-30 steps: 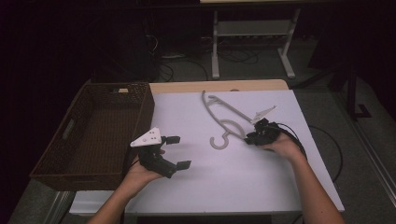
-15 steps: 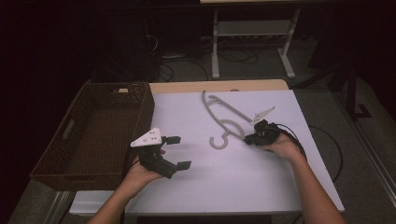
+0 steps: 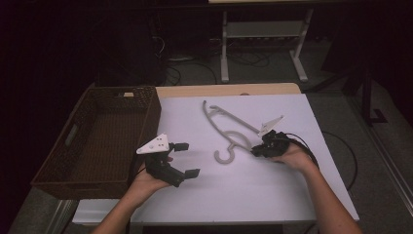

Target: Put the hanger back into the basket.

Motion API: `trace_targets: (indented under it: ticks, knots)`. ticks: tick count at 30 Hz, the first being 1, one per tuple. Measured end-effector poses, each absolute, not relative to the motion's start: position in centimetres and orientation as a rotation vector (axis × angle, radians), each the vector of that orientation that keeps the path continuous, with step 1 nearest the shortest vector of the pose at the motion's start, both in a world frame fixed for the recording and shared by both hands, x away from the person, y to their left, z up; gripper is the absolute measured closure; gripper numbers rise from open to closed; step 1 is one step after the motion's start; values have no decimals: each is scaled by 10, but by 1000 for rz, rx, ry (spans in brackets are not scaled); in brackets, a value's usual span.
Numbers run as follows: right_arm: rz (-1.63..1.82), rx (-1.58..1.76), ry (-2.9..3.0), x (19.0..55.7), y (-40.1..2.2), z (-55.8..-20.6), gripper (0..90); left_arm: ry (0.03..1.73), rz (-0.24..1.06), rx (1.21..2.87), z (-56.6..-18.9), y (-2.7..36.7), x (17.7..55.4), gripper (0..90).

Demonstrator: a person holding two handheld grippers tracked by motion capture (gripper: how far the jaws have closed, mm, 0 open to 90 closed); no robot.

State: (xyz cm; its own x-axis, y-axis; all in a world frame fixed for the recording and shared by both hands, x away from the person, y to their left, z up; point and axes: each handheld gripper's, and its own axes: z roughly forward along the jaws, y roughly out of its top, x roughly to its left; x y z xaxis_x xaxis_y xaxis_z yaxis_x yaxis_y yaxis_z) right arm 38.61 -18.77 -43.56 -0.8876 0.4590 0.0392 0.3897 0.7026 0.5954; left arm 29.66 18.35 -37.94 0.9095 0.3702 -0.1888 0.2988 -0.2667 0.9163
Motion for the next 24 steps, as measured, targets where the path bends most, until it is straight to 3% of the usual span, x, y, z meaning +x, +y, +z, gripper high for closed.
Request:
trace_targets:
  ticks: [13,24]
  knots:
    - [947,388,2909,353,-147,-432,805,492,73,1866,-379,183,296,0]
    - [927,284,2960,322,-147,-435,803,490,74,1868,-379,182,296,0]
